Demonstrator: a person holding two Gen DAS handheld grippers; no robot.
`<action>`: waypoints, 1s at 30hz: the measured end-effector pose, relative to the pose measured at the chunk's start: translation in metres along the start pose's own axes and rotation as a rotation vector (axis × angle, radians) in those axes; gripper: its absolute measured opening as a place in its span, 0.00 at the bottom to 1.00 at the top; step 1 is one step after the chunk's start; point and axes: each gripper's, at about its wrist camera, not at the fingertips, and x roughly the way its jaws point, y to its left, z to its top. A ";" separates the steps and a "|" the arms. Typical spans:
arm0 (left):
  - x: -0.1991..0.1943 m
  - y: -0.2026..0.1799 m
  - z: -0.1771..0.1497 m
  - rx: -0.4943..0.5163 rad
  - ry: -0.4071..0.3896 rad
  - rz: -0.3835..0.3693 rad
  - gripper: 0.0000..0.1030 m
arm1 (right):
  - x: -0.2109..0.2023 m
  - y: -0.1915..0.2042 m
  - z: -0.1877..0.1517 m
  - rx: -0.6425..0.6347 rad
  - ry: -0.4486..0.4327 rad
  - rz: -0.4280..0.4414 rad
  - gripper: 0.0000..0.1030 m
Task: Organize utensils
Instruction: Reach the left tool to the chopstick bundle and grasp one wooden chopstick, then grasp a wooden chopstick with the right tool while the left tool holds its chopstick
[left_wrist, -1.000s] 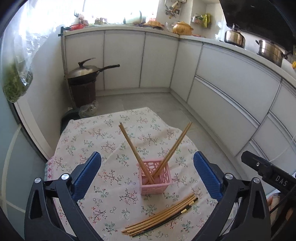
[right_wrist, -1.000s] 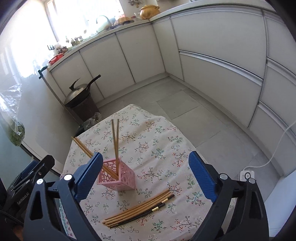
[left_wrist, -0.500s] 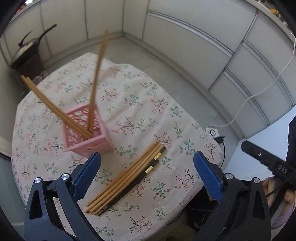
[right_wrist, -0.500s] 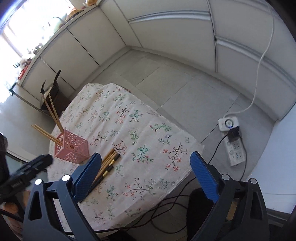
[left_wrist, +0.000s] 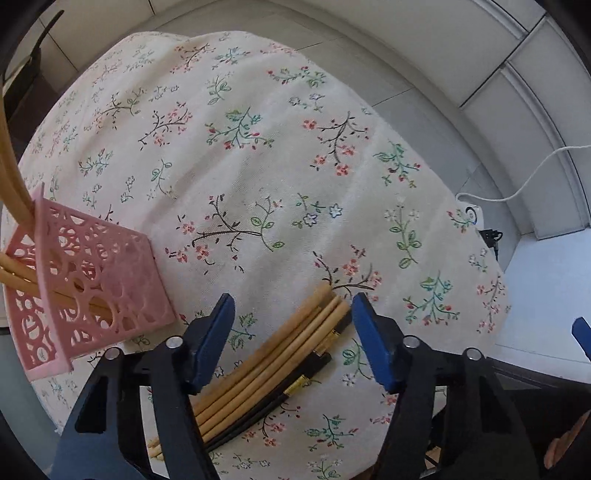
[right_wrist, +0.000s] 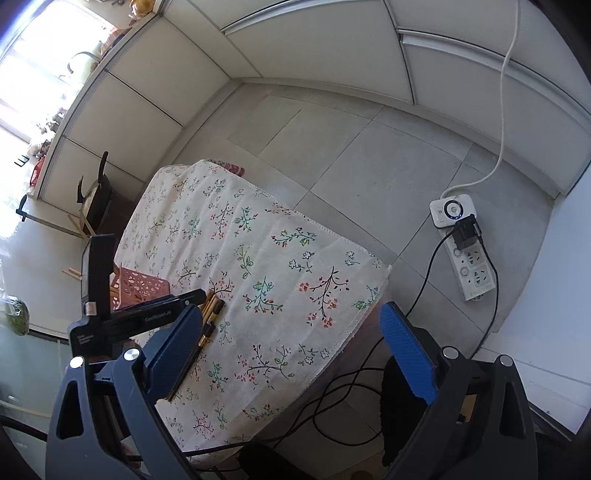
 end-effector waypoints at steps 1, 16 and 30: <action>0.004 0.002 0.001 -0.001 0.008 0.001 0.54 | 0.001 0.002 0.000 -0.010 0.006 0.001 0.91; 0.017 0.006 0.007 0.039 -0.023 0.040 0.17 | 0.012 0.010 -0.003 -0.031 0.055 -0.006 0.91; -0.088 -0.001 -0.067 0.096 -0.339 0.046 0.06 | 0.066 0.051 -0.013 -0.018 0.215 -0.057 0.90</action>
